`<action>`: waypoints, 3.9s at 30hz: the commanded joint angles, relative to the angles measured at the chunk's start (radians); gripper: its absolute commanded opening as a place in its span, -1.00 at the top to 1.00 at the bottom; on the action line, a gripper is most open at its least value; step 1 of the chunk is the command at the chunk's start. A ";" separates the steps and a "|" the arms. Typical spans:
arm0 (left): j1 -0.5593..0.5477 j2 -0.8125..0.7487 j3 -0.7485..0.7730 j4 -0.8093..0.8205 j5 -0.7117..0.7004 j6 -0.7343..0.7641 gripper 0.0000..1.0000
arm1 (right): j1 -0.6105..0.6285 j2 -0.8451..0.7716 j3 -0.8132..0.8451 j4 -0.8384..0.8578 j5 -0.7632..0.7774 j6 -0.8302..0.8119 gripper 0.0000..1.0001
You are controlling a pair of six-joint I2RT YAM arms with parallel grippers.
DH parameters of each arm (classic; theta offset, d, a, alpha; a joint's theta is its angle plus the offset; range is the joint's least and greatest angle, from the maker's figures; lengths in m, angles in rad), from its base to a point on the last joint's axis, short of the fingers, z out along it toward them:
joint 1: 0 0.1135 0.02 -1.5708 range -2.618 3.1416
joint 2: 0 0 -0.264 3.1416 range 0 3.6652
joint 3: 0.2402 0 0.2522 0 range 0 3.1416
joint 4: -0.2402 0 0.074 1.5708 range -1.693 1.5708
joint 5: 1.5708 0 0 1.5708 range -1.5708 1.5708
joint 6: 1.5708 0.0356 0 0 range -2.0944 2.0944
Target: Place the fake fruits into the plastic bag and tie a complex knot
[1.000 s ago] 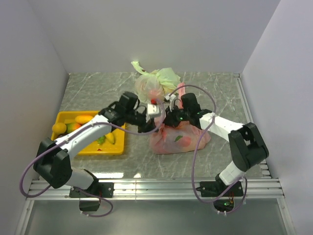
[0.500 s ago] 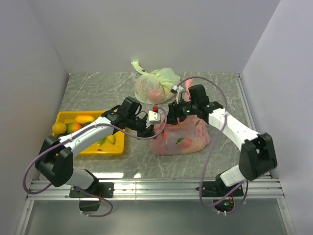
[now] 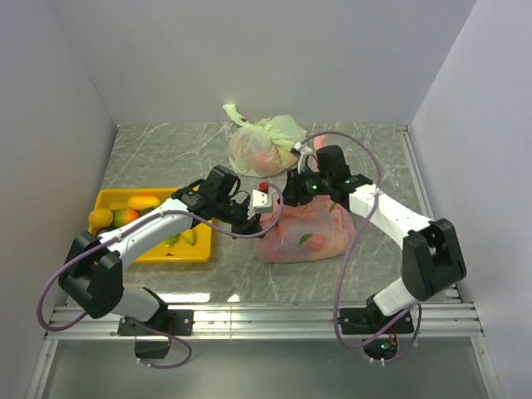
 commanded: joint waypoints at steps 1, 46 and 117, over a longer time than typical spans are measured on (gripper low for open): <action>-0.005 -0.038 0.037 -0.031 0.034 0.015 0.99 | 0.030 0.050 -0.047 0.016 0.093 -0.047 0.34; 0.015 0.089 0.238 -0.072 0.085 -0.068 0.86 | -0.351 -0.074 0.025 -0.064 -0.246 -0.451 -0.95; 0.013 0.236 0.376 0.477 0.085 -0.636 0.96 | -0.220 -0.036 -0.081 0.077 -0.560 -0.327 0.27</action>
